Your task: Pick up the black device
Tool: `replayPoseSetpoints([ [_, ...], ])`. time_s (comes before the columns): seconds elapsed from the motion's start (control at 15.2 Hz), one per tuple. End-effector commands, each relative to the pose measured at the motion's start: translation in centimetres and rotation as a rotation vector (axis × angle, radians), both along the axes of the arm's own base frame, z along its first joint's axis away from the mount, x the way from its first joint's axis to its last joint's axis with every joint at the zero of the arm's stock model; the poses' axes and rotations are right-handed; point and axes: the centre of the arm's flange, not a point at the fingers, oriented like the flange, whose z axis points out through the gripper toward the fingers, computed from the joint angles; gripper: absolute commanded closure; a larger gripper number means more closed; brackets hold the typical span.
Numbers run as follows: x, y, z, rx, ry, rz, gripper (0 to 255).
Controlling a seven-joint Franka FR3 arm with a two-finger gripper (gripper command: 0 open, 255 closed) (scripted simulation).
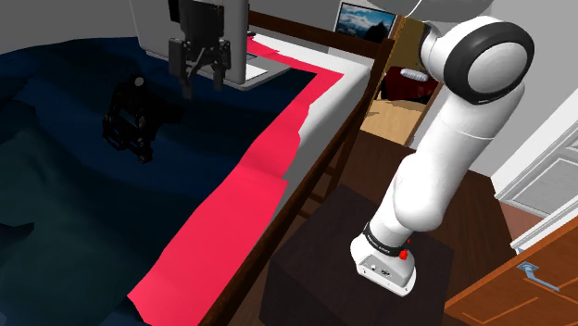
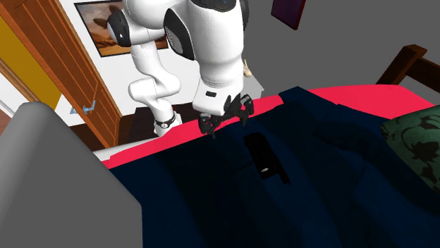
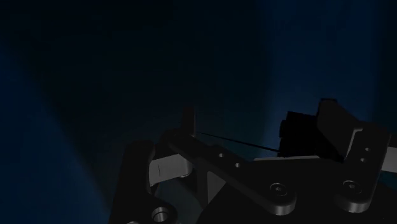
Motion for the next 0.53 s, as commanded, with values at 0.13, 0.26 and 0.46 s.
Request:
replayPoseSetpoints([
  [0.13, 1.7, 5.0, 1.0, 0.018, 0.007, 0.047, 0],
  [0.26, 2.3, 7.2, 1.4, 0.026, 0.010, 0.069, 0],
  [0.46, 2.3, 7.2, -0.2, 0.026, 0.010, 0.069, 0],
])
